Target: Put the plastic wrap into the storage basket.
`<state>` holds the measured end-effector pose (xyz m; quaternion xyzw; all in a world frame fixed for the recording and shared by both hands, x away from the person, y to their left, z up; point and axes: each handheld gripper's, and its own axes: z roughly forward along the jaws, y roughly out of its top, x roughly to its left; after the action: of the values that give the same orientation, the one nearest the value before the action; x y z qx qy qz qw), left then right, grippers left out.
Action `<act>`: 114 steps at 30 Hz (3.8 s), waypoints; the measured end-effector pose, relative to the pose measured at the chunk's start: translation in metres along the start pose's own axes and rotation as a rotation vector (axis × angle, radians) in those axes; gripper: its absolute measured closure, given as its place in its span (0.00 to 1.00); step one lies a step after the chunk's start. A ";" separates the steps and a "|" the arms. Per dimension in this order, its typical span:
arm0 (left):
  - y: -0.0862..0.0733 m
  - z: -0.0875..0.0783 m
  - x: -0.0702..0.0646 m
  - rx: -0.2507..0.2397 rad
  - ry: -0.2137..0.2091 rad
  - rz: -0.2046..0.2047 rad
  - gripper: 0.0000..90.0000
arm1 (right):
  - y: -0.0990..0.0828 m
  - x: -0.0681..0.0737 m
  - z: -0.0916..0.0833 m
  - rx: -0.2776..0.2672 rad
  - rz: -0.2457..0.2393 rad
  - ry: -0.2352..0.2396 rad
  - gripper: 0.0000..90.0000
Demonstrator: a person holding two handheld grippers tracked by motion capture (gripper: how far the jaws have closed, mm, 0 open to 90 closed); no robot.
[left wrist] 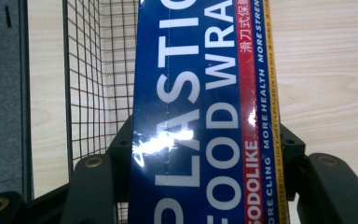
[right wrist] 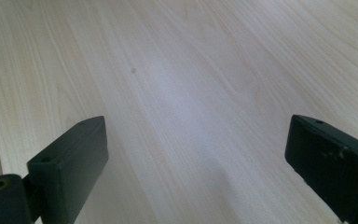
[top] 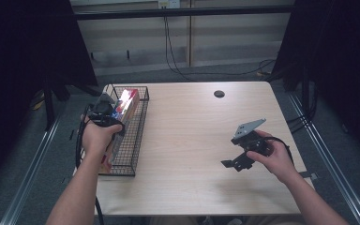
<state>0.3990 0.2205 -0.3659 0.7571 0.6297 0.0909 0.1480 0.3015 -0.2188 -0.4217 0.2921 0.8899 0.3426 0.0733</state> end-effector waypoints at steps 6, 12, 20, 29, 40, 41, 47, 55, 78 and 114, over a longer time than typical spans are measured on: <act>-0.003 0.004 0.004 0.001 0.008 -0.024 0.48 | -0.001 0.000 0.001 0.003 -0.003 -0.008 0.07; -0.005 0.010 0.006 0.009 0.002 -0.047 0.48 | -0.001 0.001 0.001 -0.001 0.001 0.001 0.07; -0.006 0.014 0.008 0.017 0.005 -0.068 0.48 | -0.002 0.001 0.000 -0.001 -0.001 -0.002 0.07; -0.008 0.019 0.009 0.027 0.005 -0.080 0.48 | -0.004 0.001 0.003 0.001 -0.003 0.004 0.07; -0.009 0.026 0.011 0.050 0.015 -0.124 0.47 | -0.004 0.002 0.003 0.006 -0.001 -0.004 0.07; -0.009 0.026 0.012 0.053 0.017 -0.115 0.47 | -0.004 0.003 0.003 0.008 0.002 -0.005 0.07; -0.009 0.030 0.012 0.071 0.016 -0.129 0.47 | -0.004 0.002 0.004 0.009 -0.003 -0.005 0.07; -0.009 0.032 0.011 0.086 0.013 -0.131 0.47 | -0.004 0.003 0.005 0.000 -0.007 0.013 0.07; -0.009 0.033 0.012 0.089 0.011 -0.121 0.43 | -0.005 0.004 0.004 -0.002 -0.011 0.007 0.07; 0.006 -0.021 -0.042 -0.165 -0.146 0.054 0.16 | -0.027 0.004 0.001 -0.045 0.034 0.015 0.07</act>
<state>0.3897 0.1807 -0.3417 0.7638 0.5870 0.0908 0.2528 0.2861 -0.2318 -0.4395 0.3026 0.8775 0.3660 0.0672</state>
